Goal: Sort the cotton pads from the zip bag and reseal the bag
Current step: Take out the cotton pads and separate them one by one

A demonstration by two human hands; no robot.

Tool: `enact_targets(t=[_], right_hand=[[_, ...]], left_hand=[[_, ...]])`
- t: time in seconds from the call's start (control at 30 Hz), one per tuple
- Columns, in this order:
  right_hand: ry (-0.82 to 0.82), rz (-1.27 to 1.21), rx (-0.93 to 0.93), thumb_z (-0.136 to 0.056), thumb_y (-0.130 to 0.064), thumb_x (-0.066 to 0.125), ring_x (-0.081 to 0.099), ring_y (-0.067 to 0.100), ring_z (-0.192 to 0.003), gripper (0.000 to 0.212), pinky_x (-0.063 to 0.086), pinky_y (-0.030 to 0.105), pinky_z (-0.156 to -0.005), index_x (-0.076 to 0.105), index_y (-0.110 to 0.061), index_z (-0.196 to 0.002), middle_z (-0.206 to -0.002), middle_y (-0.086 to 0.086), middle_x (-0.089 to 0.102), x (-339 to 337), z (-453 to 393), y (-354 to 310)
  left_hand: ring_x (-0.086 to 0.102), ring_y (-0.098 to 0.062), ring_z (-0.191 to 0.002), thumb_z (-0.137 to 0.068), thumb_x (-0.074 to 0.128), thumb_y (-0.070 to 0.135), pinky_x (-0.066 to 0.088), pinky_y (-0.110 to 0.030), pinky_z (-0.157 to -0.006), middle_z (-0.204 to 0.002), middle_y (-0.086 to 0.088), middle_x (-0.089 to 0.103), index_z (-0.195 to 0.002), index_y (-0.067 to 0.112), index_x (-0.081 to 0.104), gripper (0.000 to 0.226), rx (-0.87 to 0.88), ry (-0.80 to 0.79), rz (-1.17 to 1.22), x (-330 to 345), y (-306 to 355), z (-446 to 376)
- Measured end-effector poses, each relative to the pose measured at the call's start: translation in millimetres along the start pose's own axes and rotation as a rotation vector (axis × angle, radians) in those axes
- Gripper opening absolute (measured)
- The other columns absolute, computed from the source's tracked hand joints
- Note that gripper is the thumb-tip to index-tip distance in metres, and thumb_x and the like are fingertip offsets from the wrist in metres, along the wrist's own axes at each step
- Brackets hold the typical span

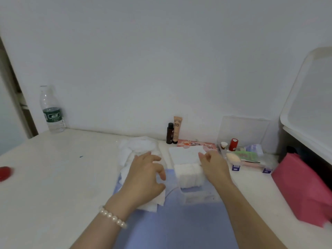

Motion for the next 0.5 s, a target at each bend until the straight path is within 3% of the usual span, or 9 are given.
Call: enact_targets(t=[0.07, 0.13, 0.17, 0.23, 0.3, 0.37, 0.43, 0.5], right_hand=[[0.175, -0.156, -0.188, -0.095, -0.025, 0.049, 0.042, 0.005, -0.058, 0.027, 0.029, 0.016, -0.049, 0.048, -0.011, -0.071, -0.063, -0.004, 0.047, -15.5, 25.1, -22.9], [0.159, -0.275, -0.421, -0.09, -0.022, 0.053, 0.041, 0.008, -0.056, 0.027, 0.032, 0.015, -0.051, 0.05, -0.011, -0.066, -0.059, -0.003, 0.048, -10.0, 58.9, -47.6], [0.063, -0.275, -0.514, -0.087, -0.026, 0.053, 0.043, 0.01, -0.058, 0.028, 0.033, 0.016, -0.053, 0.051, -0.013, -0.063, -0.058, -0.003, 0.05, 3.8, 75.2, -56.2], [-0.157, -0.165, -0.632, -0.084, -0.035, 0.049, 0.048, 0.011, -0.061, 0.031, 0.038, 0.02, -0.056, 0.056, -0.014, -0.062, -0.06, -0.002, 0.056, 43.5, 104.2, -62.7], [-0.198, 0.017, -0.733, -0.08, -0.04, 0.046, 0.058, 0.009, -0.062, 0.035, 0.046, 0.024, -0.061, 0.066, -0.014, -0.066, -0.067, -0.002, 0.066, 76.3, 120.5, -59.8], [-0.205, 0.121, -0.755, -0.07, -0.04, 0.055, 0.067, 0.011, -0.065, 0.029, 0.051, 0.02, -0.061, 0.072, -0.017, -0.07, -0.073, -0.003, 0.071, 101.8, 125.5, -58.9], [-0.17, 0.187, -0.758, -0.061, -0.037, 0.065, 0.069, 0.016, -0.077, 0.038, 0.051, 0.018, -0.066, 0.072, -0.01, -0.087, -0.089, 0.004, 0.071, 117.2, 120.3, -60.2], [-0.222, 0.217, -0.662, -0.077, -0.032, 0.064, 0.057, 0.023, -0.112, 0.057, 0.044, 0.024, -0.093, 0.053, -0.005, -0.127, -0.123, 0.011, 0.057, 131.4, 108.4, -56.9]], left_hand=[[0.003, -0.015, -0.145, -0.077, 0.07, 0.031, -0.002, -0.039, -0.116, -0.15, 0.01, 0.029, -0.071, 0.036, 0.064, 0.01, -0.025, -0.15, -0.099, -6.9, -17.9, 11.7], [-0.004, -0.017, -0.146, -0.08, 0.067, 0.031, -0.005, -0.043, -0.115, -0.156, 0.008, 0.019, -0.073, 0.038, 0.066, 0.01, -0.028, -0.254, -0.142, -7.4, -31.3, 21.4], [-0.005, -0.02, -0.146, -0.083, 0.065, 0.03, -0.004, -0.043, -0.116, -0.157, 0.007, 0.016, -0.083, 0.036, 0.07, 0.008, -0.026, -0.297, -0.168, -7.2, -35.2, 25.8], [-0.004, -0.024, -0.146, -0.089, 0.057, 0.026, 0.001, -0.04, -0.116, -0.159, 0.004, 0.009, -0.111, 0.029, 0.068, 0.025, -0.015, -0.377, -0.235, -0.7, -44.4, 33.0], [0.01, -0.023, -0.146, -0.091, 0.05, 0.014, 0.011, -0.027, -0.114, -0.158, 0.002, 0.013, -0.134, 0.021, 0.052, 0.043, 0.018, -0.404, -0.224, 5.5, -46.4, 39.6], [0.022, -0.014, -0.143, -0.092, 0.047, 0.008, 0.02, -0.018, -0.109, -0.154, 0.008, 0.018, -0.144, 0.018, 0.036, 0.054, 0.007, -0.37, -0.059, 6.0, -48.8, 43.9], [0.016, -0.002, -0.14, -0.094, 0.045, 0.009, 0.015, -0.009, -0.107, -0.144, 0.017, 0.018, -0.146, 0.019, 0.027, 0.056, 0.005, -0.341, 0.06, 3.1, -47.6, 46.1], [0.014, 0.002, -0.135, -0.093, 0.044, 0.013, 0.01, -0.002, -0.101, -0.144, 0.016, 0.017, -0.146, 0.018, 0.025, 0.057, 0.021, -0.339, 0.061, -0.2, -44.4, 47.2]])
Point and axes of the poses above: each hand's wrist, its own z-axis away from the middle knuckle, its own x-axis out of the palm, y = z × x, the point moved 6 cm from there along -z, towards the middle knuckle
